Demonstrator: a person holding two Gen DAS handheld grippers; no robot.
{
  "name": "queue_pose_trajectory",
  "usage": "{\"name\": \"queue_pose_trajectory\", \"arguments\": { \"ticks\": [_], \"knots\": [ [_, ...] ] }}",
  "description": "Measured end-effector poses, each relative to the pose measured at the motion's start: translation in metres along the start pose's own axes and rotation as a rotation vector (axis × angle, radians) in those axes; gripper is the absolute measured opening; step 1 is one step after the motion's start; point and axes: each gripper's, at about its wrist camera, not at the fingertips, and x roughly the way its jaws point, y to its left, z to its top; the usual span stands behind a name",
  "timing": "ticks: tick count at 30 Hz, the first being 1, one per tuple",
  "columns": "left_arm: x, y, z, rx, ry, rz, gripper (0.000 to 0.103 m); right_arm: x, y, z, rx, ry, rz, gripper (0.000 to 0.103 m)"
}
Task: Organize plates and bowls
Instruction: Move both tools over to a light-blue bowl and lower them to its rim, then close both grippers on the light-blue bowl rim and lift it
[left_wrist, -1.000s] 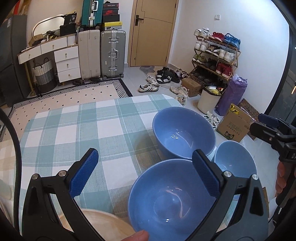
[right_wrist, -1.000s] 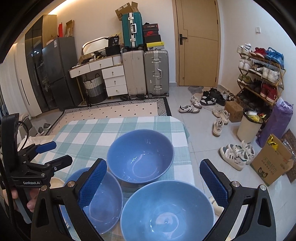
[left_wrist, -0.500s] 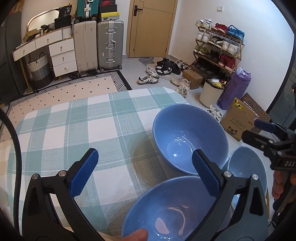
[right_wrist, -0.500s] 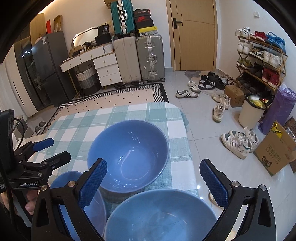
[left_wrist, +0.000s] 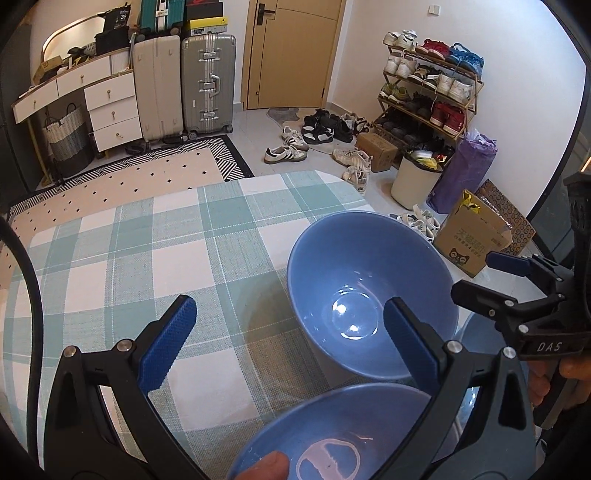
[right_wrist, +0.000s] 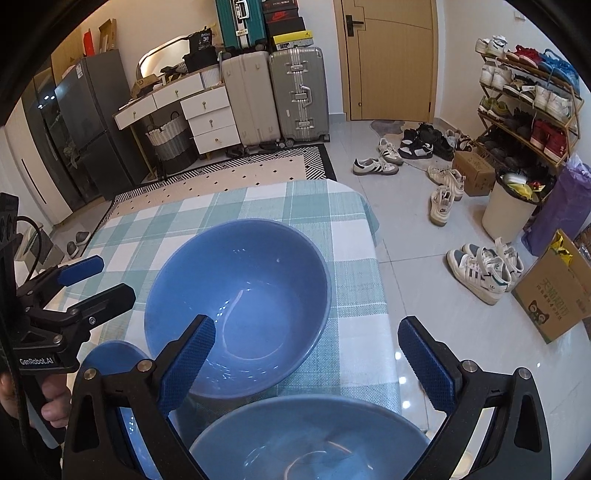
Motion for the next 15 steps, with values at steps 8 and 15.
{"name": "queue_pose_trajectory", "arguments": {
  "ticks": [8, 15],
  "knots": [
    [0.015, -0.012, 0.001, 0.037, 0.031, 0.028, 0.096, 0.015, -0.005, -0.002, -0.002, 0.035, 0.021, 0.079],
    [0.028, -0.024, -0.001, 0.077, 0.06, 0.011, 0.08, 0.022, -0.008, -0.003, -0.01, 0.051, 0.039, 0.066]
  ]
}}
